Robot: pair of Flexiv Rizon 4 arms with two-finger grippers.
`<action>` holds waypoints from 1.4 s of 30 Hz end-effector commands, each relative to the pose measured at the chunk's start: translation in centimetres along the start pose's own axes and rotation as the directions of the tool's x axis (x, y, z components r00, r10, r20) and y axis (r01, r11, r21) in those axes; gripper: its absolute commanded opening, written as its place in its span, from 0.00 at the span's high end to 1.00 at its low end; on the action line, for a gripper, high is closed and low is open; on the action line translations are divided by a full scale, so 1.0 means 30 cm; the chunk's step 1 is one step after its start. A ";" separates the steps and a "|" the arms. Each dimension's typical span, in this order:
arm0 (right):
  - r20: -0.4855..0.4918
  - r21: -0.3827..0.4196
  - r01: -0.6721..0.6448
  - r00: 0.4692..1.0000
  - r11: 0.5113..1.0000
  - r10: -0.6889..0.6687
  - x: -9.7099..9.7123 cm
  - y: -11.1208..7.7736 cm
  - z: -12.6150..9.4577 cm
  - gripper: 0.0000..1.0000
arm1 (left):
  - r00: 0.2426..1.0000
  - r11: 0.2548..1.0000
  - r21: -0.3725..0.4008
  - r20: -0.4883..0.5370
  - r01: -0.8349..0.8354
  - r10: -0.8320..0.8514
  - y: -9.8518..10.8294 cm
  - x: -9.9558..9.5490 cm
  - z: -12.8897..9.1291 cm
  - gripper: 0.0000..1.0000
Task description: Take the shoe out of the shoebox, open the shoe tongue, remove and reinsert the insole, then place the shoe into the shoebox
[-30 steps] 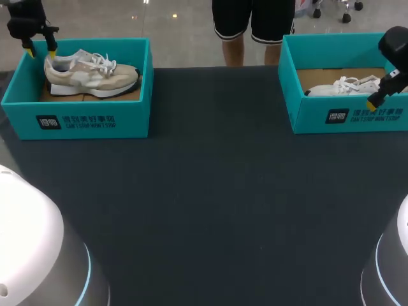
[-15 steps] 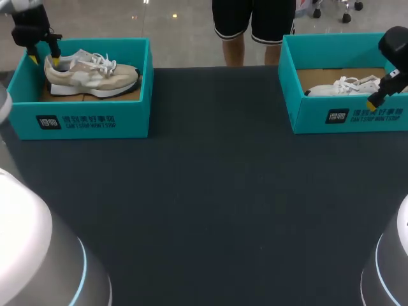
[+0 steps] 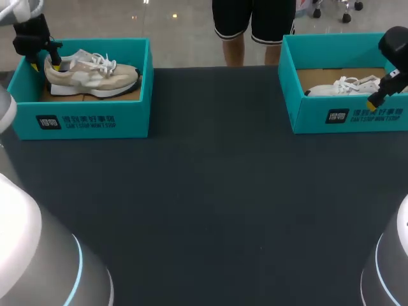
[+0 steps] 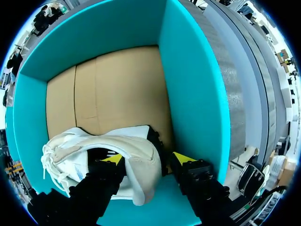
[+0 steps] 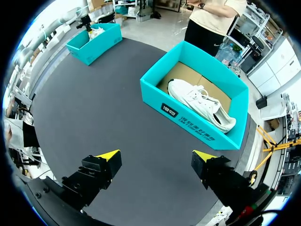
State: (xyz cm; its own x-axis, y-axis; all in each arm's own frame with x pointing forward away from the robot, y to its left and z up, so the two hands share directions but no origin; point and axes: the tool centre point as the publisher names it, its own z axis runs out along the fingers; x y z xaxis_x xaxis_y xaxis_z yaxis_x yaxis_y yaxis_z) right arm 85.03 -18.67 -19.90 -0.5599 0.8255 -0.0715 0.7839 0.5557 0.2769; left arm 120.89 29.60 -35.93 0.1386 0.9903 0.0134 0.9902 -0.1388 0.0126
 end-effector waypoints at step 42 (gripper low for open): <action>-0.001 0.000 0.000 1.000 1.000 0.000 -0.002 0.001 0.002 0.00 | 0.999 0.986 0.158 -0.014 -0.046 0.048 0.021 0.006 -0.106 1.00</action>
State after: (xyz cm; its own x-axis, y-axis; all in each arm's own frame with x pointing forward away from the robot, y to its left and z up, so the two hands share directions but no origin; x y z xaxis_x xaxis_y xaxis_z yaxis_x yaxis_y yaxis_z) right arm 85.03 -18.67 -19.89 -0.5599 0.8255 -0.0715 0.7839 0.5557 0.2768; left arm 121.71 29.65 -35.00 0.1794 0.9835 0.0237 0.9826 -0.1803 0.0451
